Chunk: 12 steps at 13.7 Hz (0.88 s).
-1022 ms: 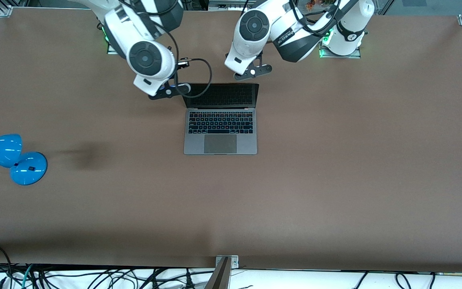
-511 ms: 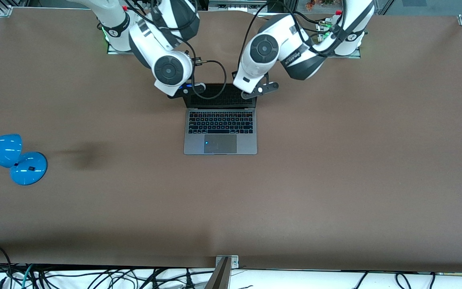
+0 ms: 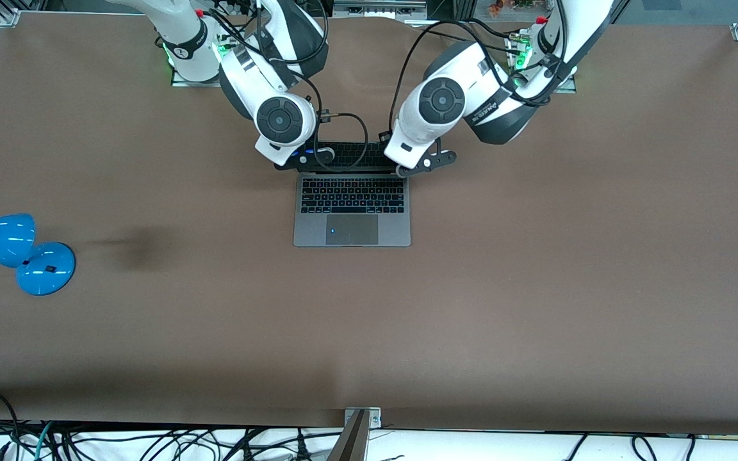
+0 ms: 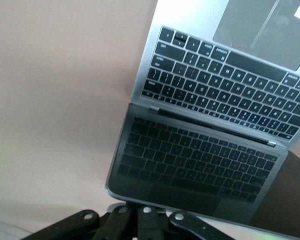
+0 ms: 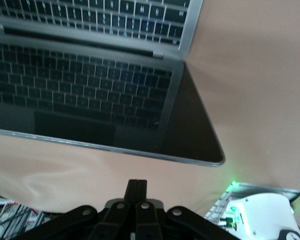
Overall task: Close laptop with both arms from behind
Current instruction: 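Lower both grippers onto the back of the open lid, then push the lid down with both grippers until the laptop closes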
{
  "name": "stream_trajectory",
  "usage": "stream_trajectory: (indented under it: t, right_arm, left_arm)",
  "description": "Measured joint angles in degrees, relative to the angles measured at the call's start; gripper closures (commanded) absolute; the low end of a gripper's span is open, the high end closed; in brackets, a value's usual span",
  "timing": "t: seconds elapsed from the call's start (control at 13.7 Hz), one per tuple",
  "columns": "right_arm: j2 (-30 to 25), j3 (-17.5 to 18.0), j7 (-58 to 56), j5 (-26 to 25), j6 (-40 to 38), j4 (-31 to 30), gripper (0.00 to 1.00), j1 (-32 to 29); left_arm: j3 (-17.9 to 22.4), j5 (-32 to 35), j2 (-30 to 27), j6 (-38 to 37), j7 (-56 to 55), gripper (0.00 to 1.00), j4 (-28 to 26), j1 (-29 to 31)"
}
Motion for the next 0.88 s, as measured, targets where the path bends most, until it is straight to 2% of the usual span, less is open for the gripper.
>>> stream_trajectory:
  t: [0.29, 0.88]
  right_arm:
    - [0.71, -0.25, 0.01, -1.95, 2.97, 0.74, 1.0, -0.47]
    - [5.51, -1.35, 0.01, -3.1, 6.91, 5.35, 1.0, -2.2]
  left_arm:
    - [1.1, 0.11, 2.04, 0.48, 0.28, 1.0, 1.99, 0.05]
    - [3.15, 3.34, 8.95, 0.93, 0.45, 1.0, 7.52, -0.12]
